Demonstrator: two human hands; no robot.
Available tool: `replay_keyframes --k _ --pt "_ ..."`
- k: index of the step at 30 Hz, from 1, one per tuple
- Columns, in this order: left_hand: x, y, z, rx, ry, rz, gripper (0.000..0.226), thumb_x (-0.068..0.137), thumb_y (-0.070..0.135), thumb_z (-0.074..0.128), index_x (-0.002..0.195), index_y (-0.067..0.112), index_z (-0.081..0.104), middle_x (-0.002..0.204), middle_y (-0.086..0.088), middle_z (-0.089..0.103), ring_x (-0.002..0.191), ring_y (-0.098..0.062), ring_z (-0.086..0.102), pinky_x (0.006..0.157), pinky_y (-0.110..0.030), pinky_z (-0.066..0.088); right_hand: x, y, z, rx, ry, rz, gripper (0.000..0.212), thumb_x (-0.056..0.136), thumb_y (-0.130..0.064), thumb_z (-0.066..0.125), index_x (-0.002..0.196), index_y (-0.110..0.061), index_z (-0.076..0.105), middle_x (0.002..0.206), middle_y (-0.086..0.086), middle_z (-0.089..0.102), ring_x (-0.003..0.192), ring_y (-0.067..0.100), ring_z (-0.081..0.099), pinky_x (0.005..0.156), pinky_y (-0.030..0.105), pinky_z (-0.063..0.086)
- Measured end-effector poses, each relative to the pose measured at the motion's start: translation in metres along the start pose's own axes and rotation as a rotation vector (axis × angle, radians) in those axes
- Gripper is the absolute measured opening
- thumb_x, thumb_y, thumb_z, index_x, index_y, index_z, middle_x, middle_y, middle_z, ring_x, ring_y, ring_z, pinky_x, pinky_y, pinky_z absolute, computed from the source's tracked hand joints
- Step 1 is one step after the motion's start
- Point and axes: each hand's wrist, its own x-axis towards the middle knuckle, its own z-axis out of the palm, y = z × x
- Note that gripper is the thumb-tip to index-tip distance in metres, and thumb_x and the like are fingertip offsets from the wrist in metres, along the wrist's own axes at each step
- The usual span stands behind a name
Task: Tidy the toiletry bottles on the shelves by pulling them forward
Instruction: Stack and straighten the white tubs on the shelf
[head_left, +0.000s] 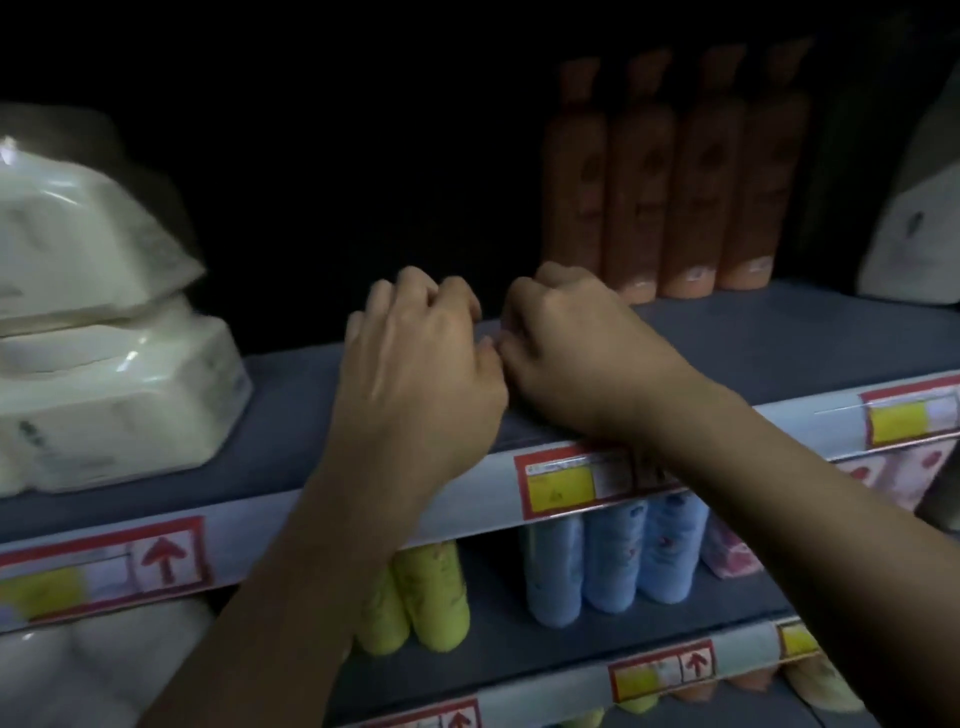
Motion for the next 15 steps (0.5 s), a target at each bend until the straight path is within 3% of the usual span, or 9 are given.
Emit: replay_keyframes --k 4,7,11,15 --pt "-0.001 -0.005 0.005 0.008 -0.045 0.001 0.025 0.1 0.036 0.053 0.119 0.023 0.062 0.116 -0.002 0.053 0.112 -0.026 0.047 0.089 -0.037 0.029 -0.001 0.002 0.002 -0.021 0.017 -0.089 0.023 0.1 -0.027 0.056 0.108 -0.006 0.059 0.107 0.018 0.056 0.101 0.036 0.052 0.087 0.048 0.044" --pt "-0.001 -0.006 0.005 0.007 -0.09 -0.021 0.025 0.099 0.038 0.051 0.12 0.026 0.061 0.111 0.006 0.046 0.111 -0.021 0.043 0.088 -0.032 0.024 -0.003 0.002 0.001 -0.028 0.033 -0.14 0.022 0.098 -0.022 0.061 0.107 -0.003 0.061 0.102 0.019 0.057 0.096 0.039 0.051 0.084 0.05 0.043" --pt "0.0 -0.003 0.001 0.019 -0.191 -0.084 0.029 0.1 0.039 0.052 0.127 0.029 0.056 0.123 0.004 0.047 0.119 -0.019 0.039 0.091 -0.03 0.022 -0.005 0.0 -0.004 -0.021 0.046 -0.18 0.016 0.091 -0.012 0.067 0.096 0.003 0.064 0.089 0.023 0.059 0.085 0.042 0.055 0.075 0.046 0.043" --pt "0.002 0.001 -0.002 0.046 -0.277 -0.149 0.037 0.1 0.044 0.053 0.134 0.029 0.055 0.131 -0.001 0.049 0.126 -0.024 0.038 0.093 -0.033 0.023 -0.008 -0.002 -0.01 -0.074 -0.045 -0.15 0.026 0.106 -0.019 0.048 0.121 -0.001 0.057 0.118 0.021 0.056 0.11 0.04 0.049 0.092 0.044 0.032"
